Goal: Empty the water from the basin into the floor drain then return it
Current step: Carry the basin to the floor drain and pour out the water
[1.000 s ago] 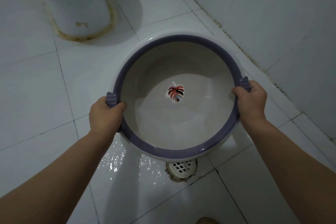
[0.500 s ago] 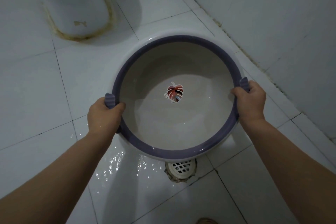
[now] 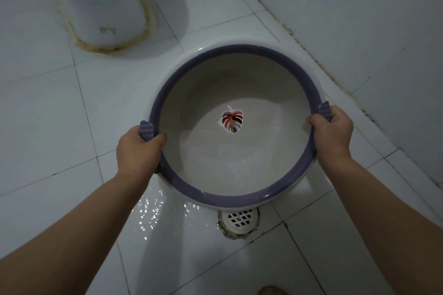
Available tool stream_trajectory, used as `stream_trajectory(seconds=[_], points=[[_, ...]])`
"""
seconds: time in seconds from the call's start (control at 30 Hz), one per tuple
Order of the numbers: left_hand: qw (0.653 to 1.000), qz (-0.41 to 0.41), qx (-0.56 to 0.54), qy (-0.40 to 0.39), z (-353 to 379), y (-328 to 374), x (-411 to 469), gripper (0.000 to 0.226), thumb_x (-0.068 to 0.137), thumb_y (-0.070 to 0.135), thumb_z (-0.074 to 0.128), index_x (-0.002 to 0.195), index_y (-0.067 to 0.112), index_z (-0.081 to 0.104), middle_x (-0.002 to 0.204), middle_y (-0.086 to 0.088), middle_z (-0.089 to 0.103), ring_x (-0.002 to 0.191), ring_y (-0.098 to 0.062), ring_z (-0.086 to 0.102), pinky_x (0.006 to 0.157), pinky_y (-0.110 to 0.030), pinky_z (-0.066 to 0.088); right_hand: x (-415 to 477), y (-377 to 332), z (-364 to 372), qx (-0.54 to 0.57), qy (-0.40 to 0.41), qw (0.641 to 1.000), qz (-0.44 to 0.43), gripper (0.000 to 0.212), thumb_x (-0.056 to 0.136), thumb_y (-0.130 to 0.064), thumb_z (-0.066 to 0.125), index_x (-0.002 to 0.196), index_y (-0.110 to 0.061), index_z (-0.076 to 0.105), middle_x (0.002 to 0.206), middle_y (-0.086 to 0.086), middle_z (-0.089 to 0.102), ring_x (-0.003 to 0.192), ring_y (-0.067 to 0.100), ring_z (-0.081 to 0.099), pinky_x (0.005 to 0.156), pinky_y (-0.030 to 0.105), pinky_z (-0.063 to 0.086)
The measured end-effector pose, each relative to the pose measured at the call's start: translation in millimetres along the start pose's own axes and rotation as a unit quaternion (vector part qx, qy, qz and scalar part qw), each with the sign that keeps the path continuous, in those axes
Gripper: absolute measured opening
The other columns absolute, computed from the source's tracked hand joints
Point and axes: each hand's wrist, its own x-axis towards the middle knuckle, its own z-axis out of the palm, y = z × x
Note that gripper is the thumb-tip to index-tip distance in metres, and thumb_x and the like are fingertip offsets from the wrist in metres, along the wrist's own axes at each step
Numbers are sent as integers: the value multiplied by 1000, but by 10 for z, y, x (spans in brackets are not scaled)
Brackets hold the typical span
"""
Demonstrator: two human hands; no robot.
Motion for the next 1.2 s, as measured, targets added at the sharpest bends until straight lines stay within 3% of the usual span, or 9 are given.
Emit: stream_trajectory(seconds=[0.17,0.37,0.6,0.93,1.2], points=[[1000,6,7,2,-15,14,-23,13,76,11,60,68,17,52,78,-17,61,80,-38,62,76,-50,53,-22,-7,-8,5,-1,1000,-1,38,69,0,58,52,-28,39,55,-6,41,41,-7,38,42,7,34],[1000,8,9,7,-16,-6,-21,17,75,11,59,63,18,49,63,-7,54,64,-25,53,59,-34,46,-41,-8,-16,-1,-4,1000,5,34,72,-2,59,55,-25,43,57,-4,43,43,-5,41,41,6,35],[1000,9,16,11,-7,-9,-36,14,74,12,61,65,16,51,68,-10,57,68,-28,57,69,-46,52,-48,-12,-30,0,1,1000,-5,35,72,1,59,54,-24,41,56,-3,40,39,-7,38,40,6,32],[1000,16,13,5,-1,-22,-56,9,74,11,61,69,13,53,70,-12,59,69,-28,56,66,-41,49,-57,-11,-59,0,2,1000,-9,36,71,1,58,54,-24,38,55,-3,37,39,-5,36,39,7,30],[1000,15,16,8,-9,-43,-72,18,74,11,61,61,17,49,63,-7,55,64,-25,53,63,-38,47,-60,12,-71,2,1,1000,-11,35,70,0,59,54,-26,40,56,-4,40,41,-7,38,41,6,33]])
